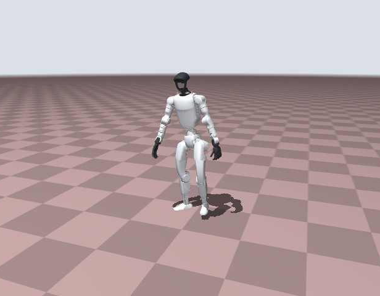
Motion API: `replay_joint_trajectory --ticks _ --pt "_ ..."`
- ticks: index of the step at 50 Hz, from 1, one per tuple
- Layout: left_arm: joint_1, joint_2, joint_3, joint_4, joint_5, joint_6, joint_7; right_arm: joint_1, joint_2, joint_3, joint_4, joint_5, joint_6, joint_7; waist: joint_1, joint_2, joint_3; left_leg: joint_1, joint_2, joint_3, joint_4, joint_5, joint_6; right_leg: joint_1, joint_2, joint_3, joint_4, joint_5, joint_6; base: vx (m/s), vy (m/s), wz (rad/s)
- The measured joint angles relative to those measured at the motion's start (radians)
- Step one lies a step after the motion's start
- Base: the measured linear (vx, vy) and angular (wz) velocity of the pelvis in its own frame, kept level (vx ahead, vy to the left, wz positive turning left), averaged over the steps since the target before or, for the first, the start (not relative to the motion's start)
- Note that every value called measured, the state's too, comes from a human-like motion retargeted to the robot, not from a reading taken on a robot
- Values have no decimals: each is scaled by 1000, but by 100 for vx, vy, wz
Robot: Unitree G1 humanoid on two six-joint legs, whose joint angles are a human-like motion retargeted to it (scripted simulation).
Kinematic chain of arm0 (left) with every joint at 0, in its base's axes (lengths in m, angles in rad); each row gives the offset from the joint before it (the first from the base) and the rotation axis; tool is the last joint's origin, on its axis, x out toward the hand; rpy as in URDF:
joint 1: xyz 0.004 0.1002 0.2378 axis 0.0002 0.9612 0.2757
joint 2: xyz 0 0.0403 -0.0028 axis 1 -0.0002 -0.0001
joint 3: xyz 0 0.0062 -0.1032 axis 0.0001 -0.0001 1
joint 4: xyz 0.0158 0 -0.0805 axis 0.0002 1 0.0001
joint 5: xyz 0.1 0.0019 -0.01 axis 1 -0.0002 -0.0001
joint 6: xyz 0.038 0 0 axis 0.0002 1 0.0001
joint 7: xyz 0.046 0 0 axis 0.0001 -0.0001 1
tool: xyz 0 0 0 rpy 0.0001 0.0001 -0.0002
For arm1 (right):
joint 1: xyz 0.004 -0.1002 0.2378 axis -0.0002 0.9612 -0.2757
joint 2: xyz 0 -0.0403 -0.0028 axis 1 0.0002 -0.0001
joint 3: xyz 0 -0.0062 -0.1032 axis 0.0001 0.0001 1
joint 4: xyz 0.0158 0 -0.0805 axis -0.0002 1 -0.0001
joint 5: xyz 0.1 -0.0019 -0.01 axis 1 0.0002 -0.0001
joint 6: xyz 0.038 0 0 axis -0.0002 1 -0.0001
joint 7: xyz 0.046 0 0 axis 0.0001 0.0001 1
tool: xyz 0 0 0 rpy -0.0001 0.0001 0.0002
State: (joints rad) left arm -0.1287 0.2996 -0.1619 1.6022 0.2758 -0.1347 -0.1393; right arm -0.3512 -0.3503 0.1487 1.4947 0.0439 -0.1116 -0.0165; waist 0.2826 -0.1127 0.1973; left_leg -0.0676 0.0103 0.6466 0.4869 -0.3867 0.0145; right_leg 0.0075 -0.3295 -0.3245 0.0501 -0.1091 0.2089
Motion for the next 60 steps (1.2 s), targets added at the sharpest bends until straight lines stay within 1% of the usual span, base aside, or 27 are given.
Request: replay_joint_trajectory --ticks 5,7,8,10,11,12,13,16,18,20,22,23,25,27,29,31,36,40,41,43,45,49,50,53,55,57,60 --pt "54 21 56 -33 -196 -13 29 -34 -36 -63 -2 -43 -6 -64 13 48 -8 27 -63 350 -375 112 -38 70 56 -175 13 -50 2 27 -1 147" --pt "61 10 90 -17 -207 -4 31 -46 -40 -82 -9 -46 -13 -78 -10 74 -21 31 -69 501 -444 127 -62 104 94 -258 27 -72 2 28 -1 183" --pt "65 1 112 0 -156 -7 25 -49 -37 -71 -17 -11 -33 -83 -30 88 -26 30 -40 565 -402 104 -91 113 98 -305 81 -101 -3 30 -1 170" --pt "64 -25 159 9 -224 20 28 -70 -35 -104 -18 -78 -8 -77 -44 104 -39 41 -85 576 -541 161 -75 156 159 -337 19 -80 -3 29 -1 158" --pt "68 -38 181 17 -168 38 9 -73 -27 -98 -29 -44 -12 -75 -77 112 -46 35 -57 551 -495 136 -106 182 178 -379 19 -81 -7 32 0 167" --pt "72 -53 204 19 -155 49 -7 -77 -18 -99 -40 -42 -11 -68 -94 117 -50 41 -43 525 -486 128 -117 201 193 -401 23 -78 -13 35 1 112" --pt "74 -70 230 8 -230 48 -14 -85 -7 -114 -48 -102 -1 -50 -75 117 -48 70 -59 496 -552 153 -91 208 199 -384 37 -67 -26 37 2 60" --pt "85 -107 298 -8 -195 50 -68 -75 35 -111 -105 -46 -15 1 -108 112 -44 118 -9 430 -488 105 -142 261 203 -418 110 -41 -55 41 6 90" --pt "83 -129 336 -36 -291 50 -99 -63 61 -133 -142 -113 -13 49 -104 122 -48 166 -8 383 -554 127 -124 256 196 -410 210 -8 -93 38 13 65" --pt "73 -141 348 -56 -341 47 -114 -39 83 -147 -179 -125 -20 86 -107 132 -58 202 7 340 -574 127 -120 238 172 -406 347 32 -124 37 16 99" --pt "48 -138 349 -53 -299 37 -110 -3 98 -131 -211 -64 -30 105 -131 119 -75 191 39 295 -479 69 -121 181 103 -382 547 75 -134 35 16 137" --pt "24 -134 343 -51 -341 35 -101 8 103 -137 -215 -103 -31 111 -124 121 -87 205 23 265 -533 80 -106 127 82 -338 647 102 -143 30 16 120" --pt "-34 -120 307 -34 -359 28 -74 33 109 -138 -214 -124 -32 102 -123 105 -107 209 4 201 -549 66 -89 16 49 -221 820 153 -130 27 14 143" --pt "-103 -103 251 -10 -336 26 -42 60 111 -130 -195 -132 -29 82 -133 91 -119 210 -4 123 -536 46 -79 -80 73 -80 919 175 -95 27 10 190" --pt "-185 -91 187 8 -287 34 -17 82 111 -123 -168 -141 -20 66 -145 82 -124 212 -9 40 -523 31 -74 -151 107 30 970 153 -80 27 10 213" --pt "-271 -87 124 9 -223 50 -3 104 107 -120 -141 -146 -8 59 -160 82 -119 219 -13 -49 -510 20 -69 -194 119 87 983 111 -102 26 11 233" --pt "-453 -103 -5 -91 -110 45 15 162 98 -130 -103 -121 2 61 -221 105 -88 235 -13 -285 -479 9 -66 -253 118 108 880 -7 -184 26 10 253" --pt "-540 -114 -129 -240 -59 4 77 204 101 -117 -96 -3 -15 38 -289 111 -58 215 -20 -460 -390 -9 -106 -272 125 94 683 -61 -163 27 4 255" --pt "-550 -110 -154 -281 -55 -4 93 212 105 -110 -96 19 -20 33 -299 107 -50 219 -28 -495 -379 -12 -98 -274 133 99 610 -54 -149 29 -1 209" --pt "-563 -96 -200 -365 -77 -27 124 220 113 -101 -95 42 -25 26 -310 99 -32 239 -44 -558 -383 -8 -91 -276 157 121 450 -18 -121 31 -6 165" --pt "-571 -76 -226 -444 -165 -59 142 213 119 -109 -93 -5 -19 29 -297 92 -7 292 -59 -610 -451 17 -79 -278 193 159 262 65 -98 33 -9 108" --pt "-529 -38 -242 -523 -284 -104 166 204 126 -99 -100 -23 -10 19 -309 64 41 371 -93 -695 -464 12 -83 -243 205 140 -70 243 -23 40 -10 105" --pt "-514 -32 -234 -521 -305 -112 167 201 128 -100 -103 -35 -9 19 -312 60 51 389 -95 -712 -467 9 -85 -240 210 125 -128 264 0 46 -11 88" --pt "-456 -32 -195 -440 -332 -119 167 207 130 -108 -112 -57 -24 11 -321 69 48 427 -83 -760 -475 7 -91 -275 231 128 -137 202 40 50 -11 87" --pt "-426 -41 -157 -333 -327 -118 160 209 124 -121 -110 -73 -37 8 -331 75 37 448 -79 -800 -476 16 -87 -271 241 168 -137 188 43 55 -13 96" --pt "-397 -53 -113 -200 -307 -106 151 213 114 -136 -99 -83 -46 10 -337 79 21 466 -80 -848 -469 40 -82 -245 238 196 -137 210 33 60 -14 97" --pt "-344 -64 -52 -17 -244 -78 136 213 97 -156 -75 -89 -55 25 -328 84 0 486 -84 -916 -438 100 -85 -189 216 176 -137 232 17 64 -17 78"
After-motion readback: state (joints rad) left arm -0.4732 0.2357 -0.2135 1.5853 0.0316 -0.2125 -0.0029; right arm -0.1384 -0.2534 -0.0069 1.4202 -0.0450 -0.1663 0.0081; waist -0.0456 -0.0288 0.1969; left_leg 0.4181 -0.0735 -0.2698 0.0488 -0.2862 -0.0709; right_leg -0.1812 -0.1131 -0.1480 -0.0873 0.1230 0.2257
